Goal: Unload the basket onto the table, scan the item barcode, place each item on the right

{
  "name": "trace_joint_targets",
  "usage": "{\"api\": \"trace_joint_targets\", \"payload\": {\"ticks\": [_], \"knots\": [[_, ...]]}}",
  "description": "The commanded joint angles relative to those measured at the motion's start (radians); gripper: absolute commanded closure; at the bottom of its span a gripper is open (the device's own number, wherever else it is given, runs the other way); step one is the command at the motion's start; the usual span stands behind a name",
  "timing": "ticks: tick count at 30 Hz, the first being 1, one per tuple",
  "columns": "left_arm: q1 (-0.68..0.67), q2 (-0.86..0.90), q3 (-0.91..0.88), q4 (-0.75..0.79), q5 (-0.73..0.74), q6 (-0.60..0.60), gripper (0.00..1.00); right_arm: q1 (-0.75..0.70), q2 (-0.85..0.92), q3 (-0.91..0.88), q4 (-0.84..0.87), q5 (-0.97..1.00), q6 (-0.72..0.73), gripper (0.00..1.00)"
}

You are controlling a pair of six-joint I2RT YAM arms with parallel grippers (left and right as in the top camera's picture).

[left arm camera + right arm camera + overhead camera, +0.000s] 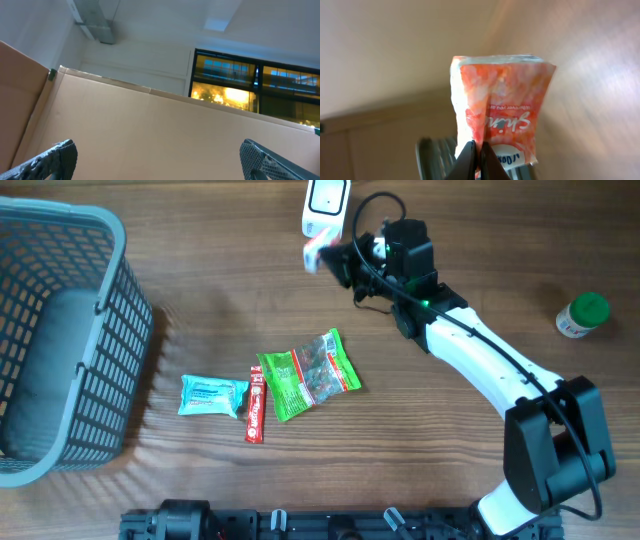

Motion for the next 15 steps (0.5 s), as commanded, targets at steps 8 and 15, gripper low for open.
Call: {"api": "trace_joint_targets", "payload": {"ticks": [8,15], "knots": [[0.007,-0.005,0.0,0.0,-0.264,-0.013,0.0,0.008,0.332,0.076,0.592,0.409,-0.082,0.96],[0.007,-0.005,-0.013,0.003,-0.293,-0.013,0.0,0.008,0.603,0.427,0.522,0.384,-0.092,0.95]]}}
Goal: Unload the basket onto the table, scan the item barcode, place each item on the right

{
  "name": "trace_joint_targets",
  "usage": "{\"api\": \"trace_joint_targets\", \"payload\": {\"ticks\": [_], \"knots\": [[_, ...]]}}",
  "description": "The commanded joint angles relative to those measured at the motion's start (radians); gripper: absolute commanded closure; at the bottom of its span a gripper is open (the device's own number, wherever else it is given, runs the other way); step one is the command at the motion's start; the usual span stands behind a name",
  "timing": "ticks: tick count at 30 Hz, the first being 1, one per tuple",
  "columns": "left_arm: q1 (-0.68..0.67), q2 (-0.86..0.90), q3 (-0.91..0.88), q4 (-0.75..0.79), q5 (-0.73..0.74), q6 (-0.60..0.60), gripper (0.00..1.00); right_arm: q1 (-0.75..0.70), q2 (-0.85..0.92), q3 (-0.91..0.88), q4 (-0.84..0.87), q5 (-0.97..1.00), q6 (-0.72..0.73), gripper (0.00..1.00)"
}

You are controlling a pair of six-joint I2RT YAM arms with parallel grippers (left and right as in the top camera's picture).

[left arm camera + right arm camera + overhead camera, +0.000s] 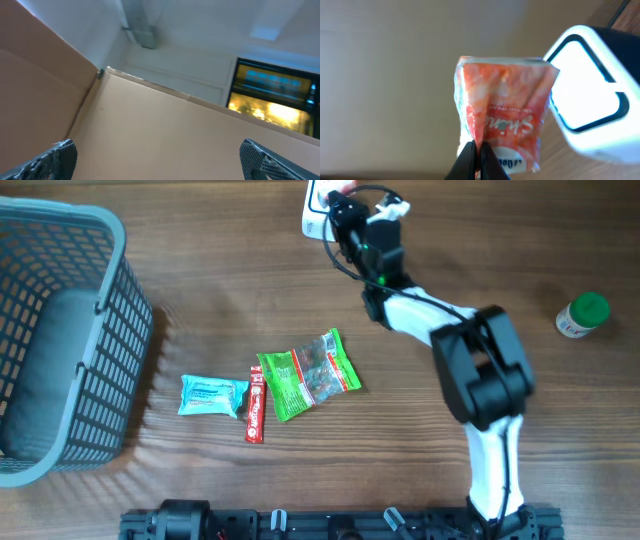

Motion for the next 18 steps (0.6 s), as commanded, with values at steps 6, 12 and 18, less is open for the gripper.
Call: {"api": "trace_joint_targets", "payload": {"ticks": [6,12,18], "knots": [[0.007,-0.005,-0.081,0.053,-0.103,-0.009,0.0,0.011,0.19,0.366,-0.177,0.054,-0.051,0.95],[0.007,-0.005,-0.128,0.1,-0.143,-0.009,0.0,0.011,0.19,0.369,-0.23,0.067,-0.074,0.95],[0.008,-0.005,-0.128,0.129,-0.143,-0.01,0.0,0.008,0.19,0.369,-0.23,0.002,-0.096,0.95]]}}
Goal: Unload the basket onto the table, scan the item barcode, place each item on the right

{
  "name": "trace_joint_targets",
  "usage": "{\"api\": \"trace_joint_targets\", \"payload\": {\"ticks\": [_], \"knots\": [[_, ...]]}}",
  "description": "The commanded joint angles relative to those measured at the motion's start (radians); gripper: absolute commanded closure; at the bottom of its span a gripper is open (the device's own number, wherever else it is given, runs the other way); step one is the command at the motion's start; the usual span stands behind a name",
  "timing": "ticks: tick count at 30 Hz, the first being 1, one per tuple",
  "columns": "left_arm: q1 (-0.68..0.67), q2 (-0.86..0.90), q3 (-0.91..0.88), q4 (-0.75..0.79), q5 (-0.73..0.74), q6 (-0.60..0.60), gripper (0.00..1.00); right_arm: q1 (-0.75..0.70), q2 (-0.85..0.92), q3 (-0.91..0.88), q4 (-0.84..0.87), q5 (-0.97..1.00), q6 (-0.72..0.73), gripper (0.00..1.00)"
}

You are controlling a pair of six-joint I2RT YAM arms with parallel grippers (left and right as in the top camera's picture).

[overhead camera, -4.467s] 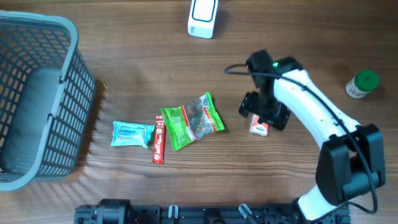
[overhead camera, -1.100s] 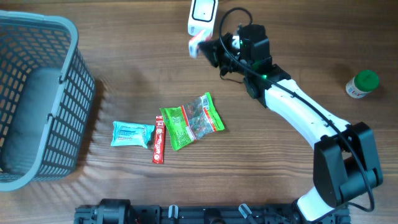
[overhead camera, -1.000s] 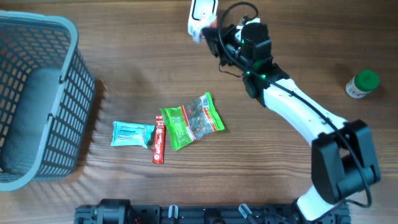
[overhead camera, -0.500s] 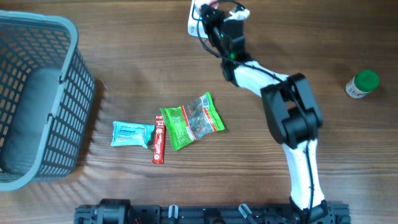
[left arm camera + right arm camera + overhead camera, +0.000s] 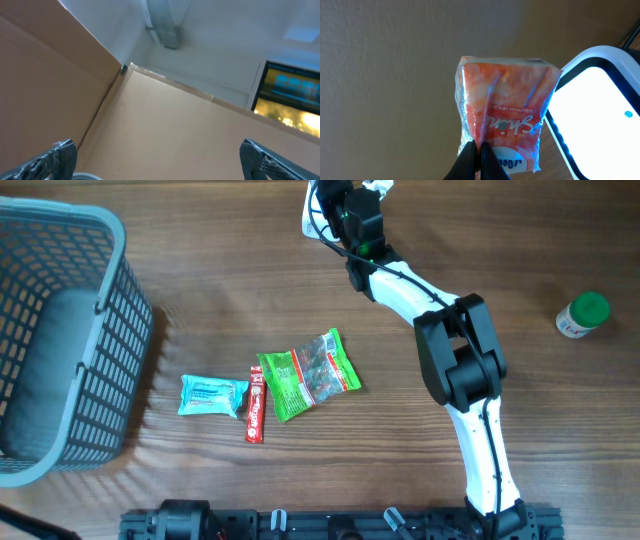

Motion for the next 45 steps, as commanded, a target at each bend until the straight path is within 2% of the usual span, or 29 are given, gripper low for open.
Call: {"api": "trace_joint_targets", "payload": {"ticks": [1,7,10,15,17,26,30,31,32,34,37,45], "knots": [[0.007,-0.005,-0.002,0.011,-0.019,-0.005,0.0,0.001,0.017,0.021,0.004,-0.048,-0.051,0.95],[0.008,-0.005,-0.002,0.013,-0.019,-0.005,0.0,-0.027,-0.023,0.021,-0.034,-0.186,-0.119,0.95],[0.008,-0.005,-0.002,0.013,-0.018,-0.006,0.0,-0.042,-0.098,0.021,-0.224,-0.117,-0.172,0.95],[0.008,-0.005,-0.002,0.013,-0.018,-0.006,0.0,-0.046,-0.261,0.021,-0.621,0.211,-0.319,0.96],[0.008,-0.005,-0.002,0.013,-0.018,-0.006,0.0,-0.05,-0.318,0.021,-0.725,0.278,-0.361,0.96],[0.007,-0.005,-0.002,0.013,-0.018,-0.006,0.0,-0.126,-0.467,0.021,-1.177,0.483,-0.362,0.95],[0.007,-0.005,-0.002,0.013,-0.018,-0.006,0.0,-0.158,-0.461,0.004,-1.252,0.381,-0.472,0.96],[0.007,-0.005,-0.002,0.012,-0.018,-0.006,0.0,-0.159,-0.455,-0.005,-1.23,0.321,-0.563,0.87],[0.007,-0.005,-0.002,0.012,-0.018,-0.006,0.0,-0.158,-0.444,-0.013,-1.197,0.256,-0.67,0.67],[0.007,-0.005,-0.002,0.012,-0.018,-0.006,0.0,-0.153,-0.419,-0.019,-1.152,0.141,-0.861,0.0],[0.007,-0.005,-0.002,0.012,-0.018,-0.006,0.0,-0.149,-0.364,-0.019,-1.148,0.063,-1.0,0.0],[0.008,-0.005,-0.002,0.002,-0.018,-0.006,0.0,-0.144,-0.182,-0.019,-1.13,0.005,-1.054,0.0]]}}
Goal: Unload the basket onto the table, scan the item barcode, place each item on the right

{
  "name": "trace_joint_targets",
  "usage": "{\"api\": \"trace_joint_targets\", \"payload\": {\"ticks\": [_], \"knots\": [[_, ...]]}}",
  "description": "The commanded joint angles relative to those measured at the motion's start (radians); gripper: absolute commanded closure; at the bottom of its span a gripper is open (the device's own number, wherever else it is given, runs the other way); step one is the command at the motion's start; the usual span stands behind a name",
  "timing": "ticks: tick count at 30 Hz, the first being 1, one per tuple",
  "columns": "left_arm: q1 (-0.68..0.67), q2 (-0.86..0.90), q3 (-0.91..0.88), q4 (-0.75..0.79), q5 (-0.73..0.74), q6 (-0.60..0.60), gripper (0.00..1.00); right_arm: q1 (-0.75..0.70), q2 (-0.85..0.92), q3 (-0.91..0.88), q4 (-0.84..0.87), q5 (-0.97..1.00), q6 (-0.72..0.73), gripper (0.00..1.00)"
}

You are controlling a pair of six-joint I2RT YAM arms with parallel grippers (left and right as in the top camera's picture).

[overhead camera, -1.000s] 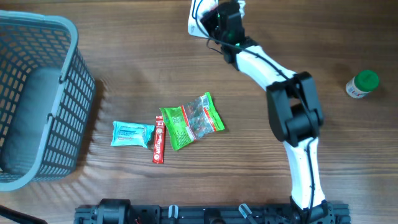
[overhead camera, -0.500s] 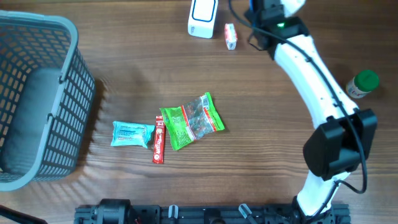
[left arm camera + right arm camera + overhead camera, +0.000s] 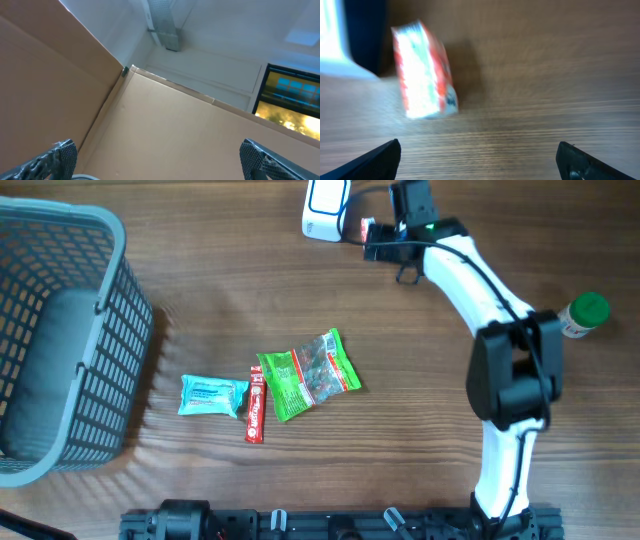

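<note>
The orange-and-white snack packet [image 3: 422,70] lies on the wood table just right of the white barcode scanner [image 3: 325,202]. In the overhead view the packet [image 3: 368,228] is a small red-and-white shape. My right gripper [image 3: 480,160] hovers open beside it, with nothing between its fingertips [image 3: 385,157]. The scanner's white body [image 3: 332,35] and dark base show at the left of the right wrist view. My left gripper [image 3: 157,162] is open and empty, facing up at cardboard walls and the ceiling. It is out of the overhead view.
A green snack bag [image 3: 308,373], a red stick packet [image 3: 258,406] and a blue packet [image 3: 212,395] lie mid-table. A grey mesh basket [image 3: 115,330] stands at the left. A green-capped bottle [image 3: 582,315] is at the right edge.
My right gripper was shut on the orange packet, holding it up by the scanner's lit window. Now it is open and the packet lies on the table right of the scanner. The left gripper is unchanged.
My right gripper held the orange packet pinched just off the scanner. Then it held it next to the scanner's face, then in front of the lit window. Now the packet is let go on the table beside the scanner. The left gripper stayed open, pointing upward.
</note>
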Motion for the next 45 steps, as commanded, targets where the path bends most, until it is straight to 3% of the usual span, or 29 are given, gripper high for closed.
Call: {"api": "trace_joint_targets", "payload": {"ticks": [1,8,20,26,28,29,32,34,41,45], "knots": [[0.007,-0.005,-0.002,-0.011,-0.009,-0.006,0.0,0.007,0.05,-0.007,0.047,-0.057,-0.074,0.0],[0.007,-0.005,-0.002,-0.038,-0.009,-0.006,0.0,0.066,0.055,-0.007,0.168,0.004,-0.154,0.0],[0.007,-0.005,-0.003,-0.042,-0.009,-0.006,0.0,0.072,0.132,-0.007,0.351,0.076,-0.105,0.0],[0.007,-0.005,-0.004,-0.042,-0.009,-0.006,0.0,0.072,0.169,-0.007,0.359,0.076,-0.1,0.0],[0.007,-0.005,-0.004,-0.042,-0.009,-0.006,0.0,0.071,0.18,-0.007,0.364,0.075,-0.091,0.09],[0.007,-0.005,-0.004,-0.043,-0.009,-0.006,0.0,0.071,0.182,-0.007,0.365,0.075,-0.087,0.19],[0.007,-0.005,-0.004,-0.047,-0.009,-0.006,0.0,0.071,0.181,-0.005,0.367,0.076,-0.086,0.73],[0.007,-0.005,-0.004,-0.049,-0.009,-0.006,0.0,0.07,0.18,0.016,0.346,0.08,-0.075,0.95],[0.007,-0.005,-0.004,-0.048,-0.009,-0.006,0.0,0.058,0.08,0.043,0.184,0.168,0.01,0.96],[0.007,-0.005,-0.004,-0.048,-0.009,-0.01,0.0,0.02,-0.031,0.043,-0.085,0.365,0.23,0.96]]}}
